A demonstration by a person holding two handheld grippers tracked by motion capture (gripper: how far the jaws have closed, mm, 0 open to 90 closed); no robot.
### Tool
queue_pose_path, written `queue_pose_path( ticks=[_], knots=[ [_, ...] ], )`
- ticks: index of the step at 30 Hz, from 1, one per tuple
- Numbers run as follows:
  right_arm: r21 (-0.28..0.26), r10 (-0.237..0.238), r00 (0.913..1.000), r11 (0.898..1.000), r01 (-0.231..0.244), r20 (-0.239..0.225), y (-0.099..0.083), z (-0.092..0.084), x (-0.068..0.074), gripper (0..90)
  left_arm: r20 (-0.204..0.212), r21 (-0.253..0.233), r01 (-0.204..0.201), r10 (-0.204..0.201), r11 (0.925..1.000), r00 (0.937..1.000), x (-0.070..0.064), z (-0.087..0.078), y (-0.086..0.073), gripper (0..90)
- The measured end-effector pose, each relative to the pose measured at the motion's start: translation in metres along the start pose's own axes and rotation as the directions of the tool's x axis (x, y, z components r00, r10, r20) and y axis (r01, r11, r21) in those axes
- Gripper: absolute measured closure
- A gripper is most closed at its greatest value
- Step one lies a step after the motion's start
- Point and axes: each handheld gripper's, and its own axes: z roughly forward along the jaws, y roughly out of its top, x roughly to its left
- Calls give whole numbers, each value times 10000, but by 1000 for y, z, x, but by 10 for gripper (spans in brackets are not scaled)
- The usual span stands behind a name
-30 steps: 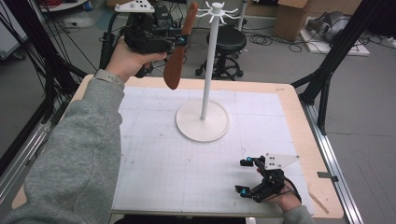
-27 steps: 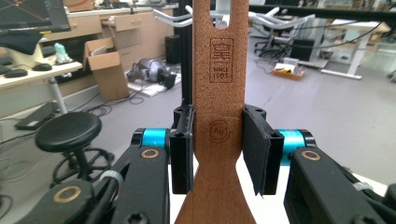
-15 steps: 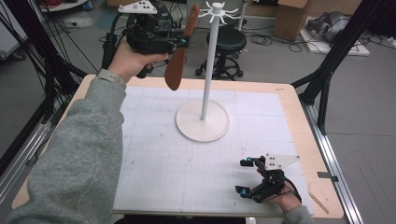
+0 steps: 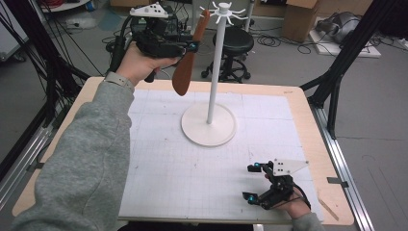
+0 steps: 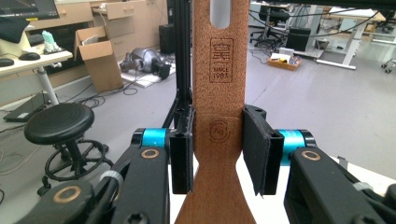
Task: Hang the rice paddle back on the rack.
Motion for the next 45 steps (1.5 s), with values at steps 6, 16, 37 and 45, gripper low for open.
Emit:
queue_pose_path(
  ticks=[6,16,37,45],
  knots=[
    [16,-31,10000,10000,31,7,0,0,0,11,27,13,107,-107,9999,9999,2,1,-1,655],
    [172,23,10000,9998,-23,-5,-1,1,1,11,-53,339,-232,234,9992,9997,-3,4,-3,558],
    [416,-64,10000,9991,62,42,-2,3,4,12,370,-385,-350,365,9986,9986,-5,-47,-46,49],
    [392,-118,9999,9992,116,62,-2,3,3,12,643,-109,84,-77,9999,9979,-7,-64,-72,17]
  ],
)
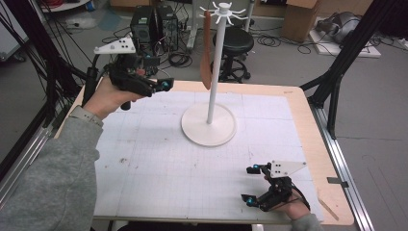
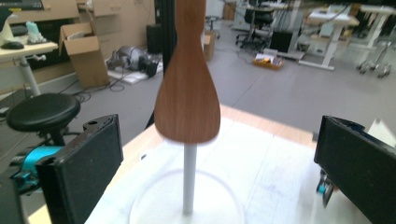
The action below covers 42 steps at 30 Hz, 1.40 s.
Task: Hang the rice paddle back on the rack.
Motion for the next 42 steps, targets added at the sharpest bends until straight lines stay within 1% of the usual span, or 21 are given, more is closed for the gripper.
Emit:
queue_pose_path(
  ticks=[4,5,6,9,11,12,13,15,18,21,22,24,28,29,32,37,41,42],
  knots=[
    [12,28,10000,10000,-28,-6,0,0,1,12,165,161,107,-110,9998,9998,-3,-6,-15,17],
    [-13,-12,10000,10000,12,19,0,0,0,12,250,251,317,-323,9992,9992,-4,-7,-18,17],
    [-16,8,10000,10000,-8,26,0,0,0,12,358,341,400,-412,9986,9985,-5,-8,-21,17],
    [-1,-9,10000,10000,9,54,1,0,1,12,371,494,37,-55,9988,9993,-13,-10,-32,17],
    [-79,-10,10000,10000,10,33,1,0,1,12,389,440,-63,46,9990,9992,-18,-12,-40,17],
    [-61,20,10000,10000,-20,59,1,-1,1,12,390,489,-152,133,9987,9992,-19,-13,-43,17],
    [-87,-97,9999,9999,98,111,1,0,0,12,369,608,-251,228,9978,9991,-20,-16,-47,17],
    [-67,-110,9996,9999,112,278,2,-1,0,12,371,662,-105,81,9978,9993,-19,-20,-55,17],
    [-189,-101,9993,9998,108,350,3,-1,-1,12,254,563,67,-81,9984,9996,-17,-26,-65,17],
    [-244,-169,9992,9995,178,368,3,-1,-2,12,125,515,110,-117,9986,9999,-17,-32,-75,17],
    [-260,-138,9993,9996,147,359,4,-2,-2,12,26,463,116,-118,9989,9999,-17,-35,-78,17],
    [-309,-172,9992,9994,184,367,4,-2,-2,12,-97,230,87,-85,9997,9999,-19,-39,-85,17],
    [-339,-97,9991,9994,111,421,5,-3,-3,12,-281,73,-126,128,9999,9995,-24,-49,-99,17],
    [-384,-151,9987,9991,170,487,5,-2,-4,12,-324,48,-145,147,9999,9994,-25,-52,-103,17],
    [-387,-159,9987,9991,177,476,6,-2,-3,12,-439,-63,-78,75,9999,9990,-25,-61,-112,17],
    [-357,-154,9984,9992,174,552,6,-2,-4,12,-752,-241,108,-126,9997,9971,-24,-75,-127,17],
    [-364,-151,9982,9992,172,583,6,-1,-4,12,-981,-392,212,-250,9990,9949,-23,-82,-140,17],
    [-388,-144,9982,9991,167,588,7,-1,-4,12,-1107,-420,176,-222,9990,9936,-24,-84,-143,17]
  ],
)
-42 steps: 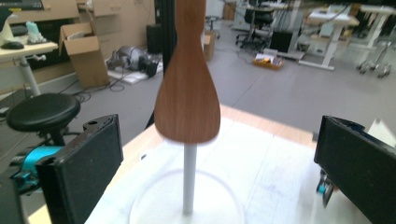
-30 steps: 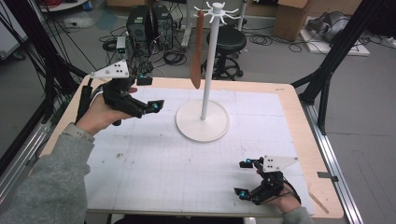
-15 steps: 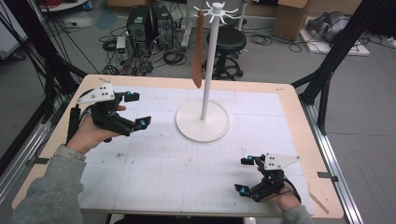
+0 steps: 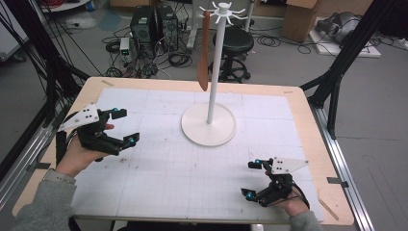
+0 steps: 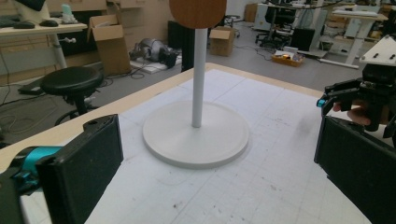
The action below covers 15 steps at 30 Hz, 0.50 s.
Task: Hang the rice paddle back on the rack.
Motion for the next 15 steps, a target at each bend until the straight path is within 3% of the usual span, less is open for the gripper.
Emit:
queue_pose_path(
  ticks=[2,15],
  knots=[
    [0,19,10000,10000,-19,34,0,0,0,12,-301,-170,-127,122,9998,9995,-2,-3,-7,17],
    [-65,-41,9999,10000,42,168,1,0,0,11,-717,-342,259,-283,9991,9970,-9,-21,-48,17]
  ],
)
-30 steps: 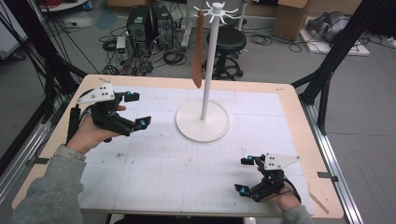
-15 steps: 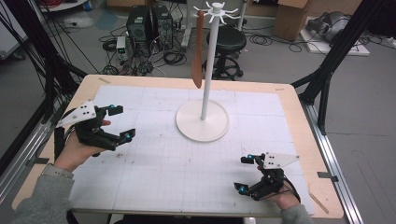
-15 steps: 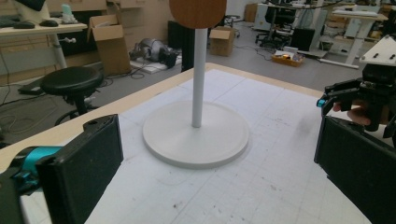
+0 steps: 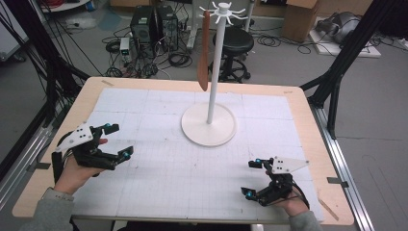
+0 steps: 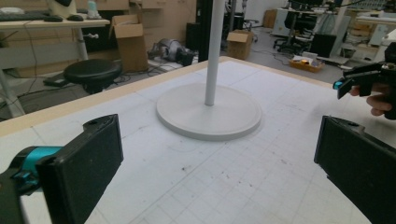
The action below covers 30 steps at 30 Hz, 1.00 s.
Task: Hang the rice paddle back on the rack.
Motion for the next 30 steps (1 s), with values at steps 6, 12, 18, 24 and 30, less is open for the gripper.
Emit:
queue_pose_path(
  ticks=[6,12,18,24,30],
  knots=[
    [-110,67,9999,9999,-66,108,1,-1,-1,11,-223,-218,204,-209,9996,9995,-1,-10,-10,17],
    [-243,69,9996,9997,-62,279,2,-2,-3,11,-285,-146,203,-208,9997,9994,-5,-16,-19,17],
    [-413,155,9990,9991,-138,421,3,-4,-3,11,-143,-23,310,-310,9995,9994,-10,-20,-25,18],
    [-595,198,9980,9981,-162,597,4,-7,-3,11,-224,-44,404,-404,9992,9989,-10,-25,-29,17],
    [-789,179,9957,9968,-107,907,4,-10,-4,11,-510,-107,498,-503,9987,9974,-7,-34,-35,17]
  ],
)
